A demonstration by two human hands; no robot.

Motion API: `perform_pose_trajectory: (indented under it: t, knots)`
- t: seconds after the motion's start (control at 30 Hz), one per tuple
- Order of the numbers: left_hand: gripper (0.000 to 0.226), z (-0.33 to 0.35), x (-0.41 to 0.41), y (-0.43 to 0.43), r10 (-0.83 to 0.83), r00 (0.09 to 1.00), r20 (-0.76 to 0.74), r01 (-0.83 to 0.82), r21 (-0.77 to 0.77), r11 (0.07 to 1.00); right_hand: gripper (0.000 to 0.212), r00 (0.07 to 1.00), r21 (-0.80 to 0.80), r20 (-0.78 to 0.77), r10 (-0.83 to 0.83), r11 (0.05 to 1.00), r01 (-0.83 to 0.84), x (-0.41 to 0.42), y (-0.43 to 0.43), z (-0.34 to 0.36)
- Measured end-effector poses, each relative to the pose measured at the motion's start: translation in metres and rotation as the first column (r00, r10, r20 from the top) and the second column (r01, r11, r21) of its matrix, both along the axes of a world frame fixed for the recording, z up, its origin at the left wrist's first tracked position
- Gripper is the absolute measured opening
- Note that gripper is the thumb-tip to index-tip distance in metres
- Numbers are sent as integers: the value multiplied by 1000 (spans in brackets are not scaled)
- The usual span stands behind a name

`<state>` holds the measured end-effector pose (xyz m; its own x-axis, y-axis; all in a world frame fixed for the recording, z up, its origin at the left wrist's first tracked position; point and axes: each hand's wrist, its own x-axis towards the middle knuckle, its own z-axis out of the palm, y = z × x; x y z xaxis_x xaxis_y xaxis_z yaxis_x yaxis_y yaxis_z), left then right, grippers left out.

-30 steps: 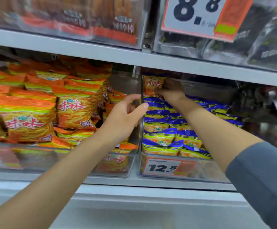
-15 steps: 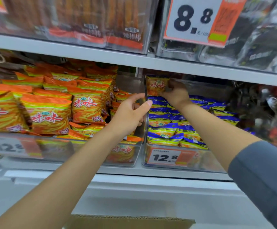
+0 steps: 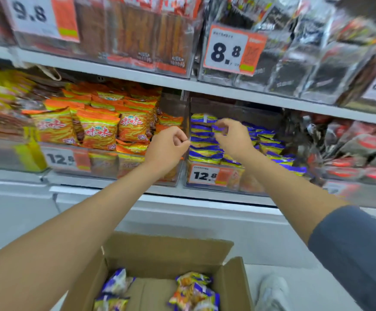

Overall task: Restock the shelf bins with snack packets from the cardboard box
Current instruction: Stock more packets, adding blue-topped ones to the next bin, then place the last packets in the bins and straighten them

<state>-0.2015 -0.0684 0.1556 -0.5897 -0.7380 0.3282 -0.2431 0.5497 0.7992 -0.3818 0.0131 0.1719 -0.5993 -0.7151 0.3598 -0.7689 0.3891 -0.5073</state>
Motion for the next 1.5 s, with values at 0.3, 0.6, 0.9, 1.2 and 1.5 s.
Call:
perform_pose_trajectory:
  t: [0.3, 0.6, 0.9, 1.2, 1.5]
  knots:
    - [23, 4, -58, -52, -58, 998, -32, 62, 145, 987, 54, 1000, 106, -24, 5, 994, -3, -71, -72, -16]
    - [18, -17, -69, -64, -150, 971, -187, 191, 221, 956, 47, 971, -131, 237, -20, 990, 52, -109, -128, -19]
    - [22, -19, -69, -65, -180, 962, -207, 219, 183, 958, 64, 963, -216, 260, 66, 976, -9, -116, -136, -34]
    - [24, -22, -70, -66, -192, 954, -229, 235, 175, 956, 76, 982, -236, 149, 117, 969, -79, -110, -124, -39]
    - [25, -23, -69, -66, -201, 952, -229, 245, 184, 952, 66, 980, -192, 168, 108, 979, -75, -109, -121, -35]
